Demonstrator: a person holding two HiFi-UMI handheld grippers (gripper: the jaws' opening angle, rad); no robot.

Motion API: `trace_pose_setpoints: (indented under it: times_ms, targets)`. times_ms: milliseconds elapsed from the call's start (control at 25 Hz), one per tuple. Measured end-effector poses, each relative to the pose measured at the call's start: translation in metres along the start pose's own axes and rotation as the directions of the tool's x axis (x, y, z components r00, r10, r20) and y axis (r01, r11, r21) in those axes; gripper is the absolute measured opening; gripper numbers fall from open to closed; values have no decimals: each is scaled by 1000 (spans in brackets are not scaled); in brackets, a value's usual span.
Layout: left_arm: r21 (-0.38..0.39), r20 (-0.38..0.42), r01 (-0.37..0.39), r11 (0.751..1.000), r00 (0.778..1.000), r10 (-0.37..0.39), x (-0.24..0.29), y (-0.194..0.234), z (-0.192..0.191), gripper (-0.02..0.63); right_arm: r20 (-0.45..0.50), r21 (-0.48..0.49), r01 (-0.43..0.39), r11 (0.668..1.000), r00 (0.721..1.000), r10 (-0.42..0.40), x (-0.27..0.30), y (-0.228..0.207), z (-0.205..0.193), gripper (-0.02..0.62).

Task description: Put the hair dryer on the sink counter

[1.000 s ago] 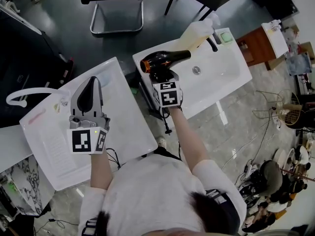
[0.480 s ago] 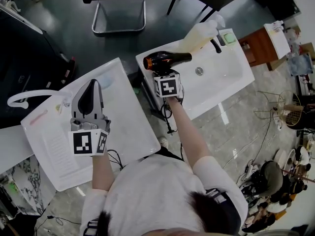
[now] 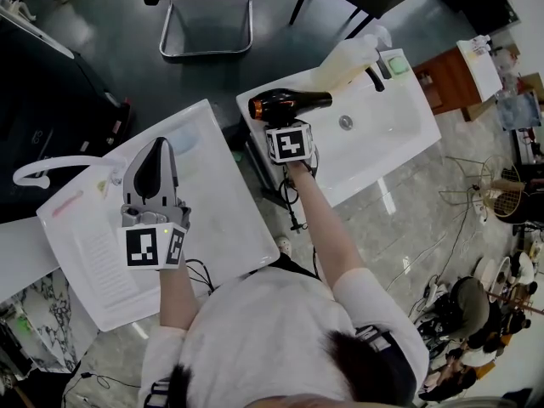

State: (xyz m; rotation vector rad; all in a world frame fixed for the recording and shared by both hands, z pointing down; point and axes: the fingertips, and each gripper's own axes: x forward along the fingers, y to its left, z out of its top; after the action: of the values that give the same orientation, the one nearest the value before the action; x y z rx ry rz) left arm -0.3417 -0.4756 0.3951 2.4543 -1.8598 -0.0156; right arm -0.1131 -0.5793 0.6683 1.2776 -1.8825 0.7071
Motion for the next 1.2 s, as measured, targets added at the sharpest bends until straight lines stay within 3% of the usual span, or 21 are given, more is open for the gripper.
trace_pose_setpoints:
  times_ms: [440,720,880,1000,1160,1200]
  targets:
    - [5,3,19,1000,1000,-19,-1,-8,2,2,60,84,-115,990,992,110,-8,3,3,333]
    - [17,4,29,999,1000,-29,0,-19,4,2,172,96,-153,983,976,135,-24,0,1,336]
    - [32,9,39,999,999,-39,-1,-32,9,2,276,105,-175,979,951,140,-53,-6,8,333]
    - [37,15,44,998,999,-45,-4,-44,12,2,350,89,-173,981,927,131,-79,-11,14,248]
    - [48,27,52,998,998,-53,-9,-62,18,2,441,81,-149,986,892,99,-116,-21,15,11]
    - [51,30,53,997,998,-55,-11,-67,21,2,460,73,-149,986,882,99,-126,-22,15,11]
